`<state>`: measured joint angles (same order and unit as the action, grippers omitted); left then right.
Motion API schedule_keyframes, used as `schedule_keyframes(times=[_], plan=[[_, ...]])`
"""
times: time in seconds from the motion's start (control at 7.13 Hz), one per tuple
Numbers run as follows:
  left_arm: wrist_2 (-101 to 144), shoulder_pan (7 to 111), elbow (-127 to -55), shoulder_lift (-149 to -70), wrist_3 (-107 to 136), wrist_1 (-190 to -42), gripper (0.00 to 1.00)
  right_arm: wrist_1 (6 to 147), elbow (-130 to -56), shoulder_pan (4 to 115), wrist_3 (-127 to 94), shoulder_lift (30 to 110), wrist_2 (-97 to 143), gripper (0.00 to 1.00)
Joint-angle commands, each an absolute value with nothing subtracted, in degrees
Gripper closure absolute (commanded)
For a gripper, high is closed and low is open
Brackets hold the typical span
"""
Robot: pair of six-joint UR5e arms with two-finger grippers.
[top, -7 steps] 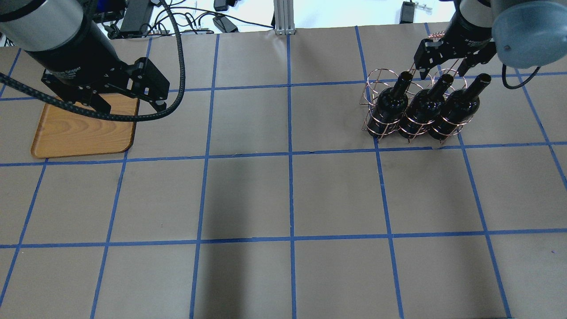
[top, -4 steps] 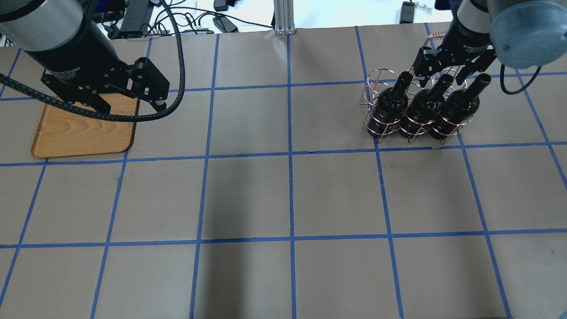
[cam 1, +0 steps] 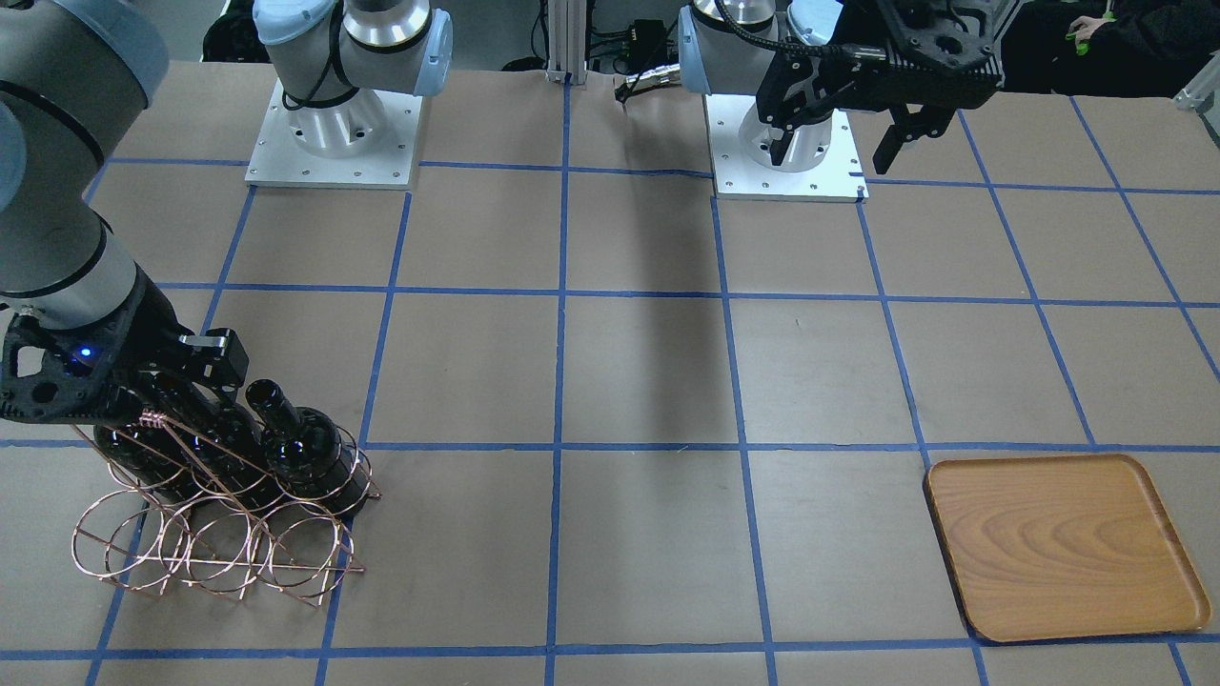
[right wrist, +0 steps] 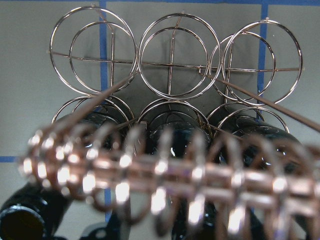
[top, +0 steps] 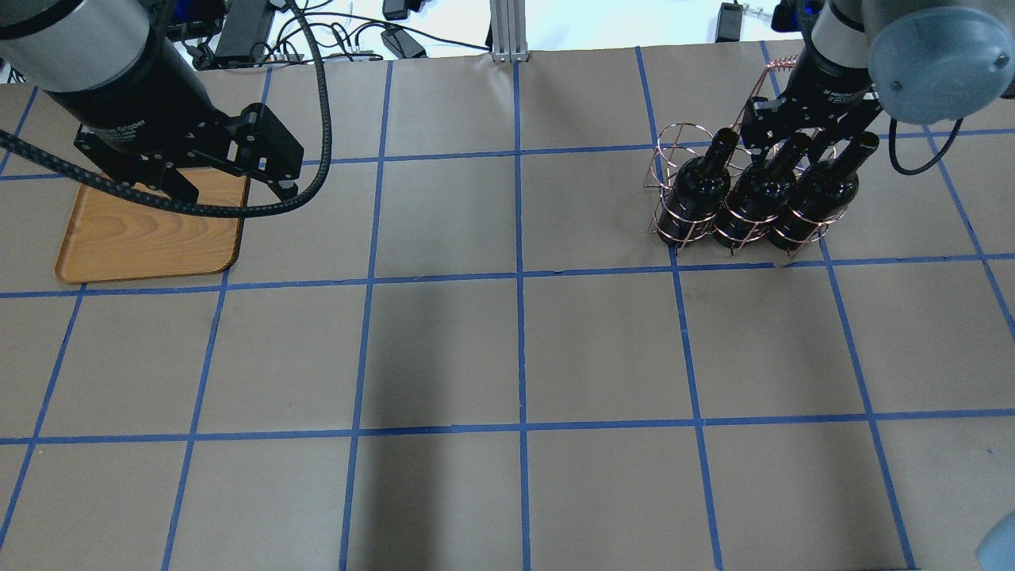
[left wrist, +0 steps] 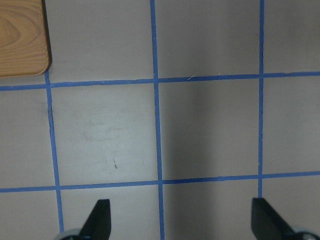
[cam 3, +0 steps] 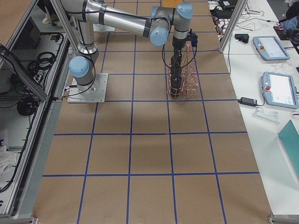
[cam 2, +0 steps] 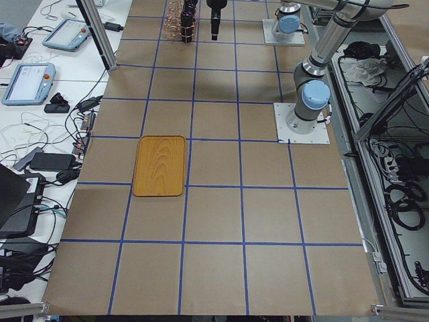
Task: Take wine from basket and place on tray
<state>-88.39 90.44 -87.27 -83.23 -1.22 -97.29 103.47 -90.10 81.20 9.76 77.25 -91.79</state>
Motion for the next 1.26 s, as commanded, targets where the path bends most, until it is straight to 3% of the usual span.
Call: schedule_keyframes(times=[0.0, 0.7, 1.12], plan=[[-88.42, 90.44, -87.28, -83.23, -1.23, -97.29, 0.0, 102.92, -90.09, 81.12, 9.84, 77.08, -93.76, 0.34], [-88.42, 90.44, -87.28, -83.14, -1.23, -97.29, 0.0, 101.78, -89.65, 81.12, 9.76, 76.47, -93.17, 0.34], [-88.33, 90.44, -87.28, -83.14, -1.23, -97.21, 0.0, 101.51, -89.56, 81.04, 9.67, 76.46, -93.69, 0.53]])
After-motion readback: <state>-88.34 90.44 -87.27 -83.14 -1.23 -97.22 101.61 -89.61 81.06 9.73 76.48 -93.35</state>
